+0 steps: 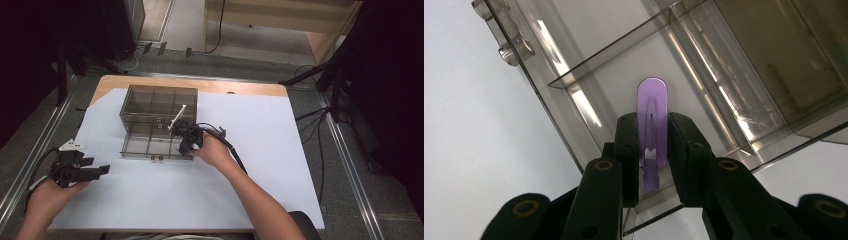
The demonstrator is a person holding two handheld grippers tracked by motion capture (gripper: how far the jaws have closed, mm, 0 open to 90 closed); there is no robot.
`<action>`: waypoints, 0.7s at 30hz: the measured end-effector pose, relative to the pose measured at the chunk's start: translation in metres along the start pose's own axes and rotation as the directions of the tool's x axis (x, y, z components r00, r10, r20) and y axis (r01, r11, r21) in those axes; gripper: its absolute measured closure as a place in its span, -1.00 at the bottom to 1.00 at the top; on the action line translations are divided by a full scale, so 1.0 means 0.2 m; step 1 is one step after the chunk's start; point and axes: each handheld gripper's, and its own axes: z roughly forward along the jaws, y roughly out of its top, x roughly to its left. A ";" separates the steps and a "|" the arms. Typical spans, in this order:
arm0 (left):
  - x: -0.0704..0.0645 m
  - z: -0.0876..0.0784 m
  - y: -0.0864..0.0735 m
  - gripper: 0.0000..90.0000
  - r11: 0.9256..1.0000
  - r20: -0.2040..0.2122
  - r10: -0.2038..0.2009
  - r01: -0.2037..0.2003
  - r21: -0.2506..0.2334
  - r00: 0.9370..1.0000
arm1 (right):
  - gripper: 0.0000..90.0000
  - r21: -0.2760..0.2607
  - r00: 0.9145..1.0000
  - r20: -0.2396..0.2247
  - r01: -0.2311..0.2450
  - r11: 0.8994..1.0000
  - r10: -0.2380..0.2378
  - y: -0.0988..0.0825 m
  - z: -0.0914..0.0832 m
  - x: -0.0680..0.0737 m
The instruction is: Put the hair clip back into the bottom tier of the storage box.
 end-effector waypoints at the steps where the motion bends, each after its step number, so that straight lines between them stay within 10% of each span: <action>1: 0.00 0.00 0.00 -0.28 1.000 0.002 0.000 0.000 0.005 1.000 | 0.71 -0.001 1.000 0.001 -0.001 1.000 0.001 0.00 0.00 0.00; 21: 0.00 0.01 0.01 -0.28 1.000 0.005 0.003 -0.003 0.008 1.000 | 0.57 -0.042 1.000 0.008 0.001 0.999 -0.001 0.00 -0.05 0.01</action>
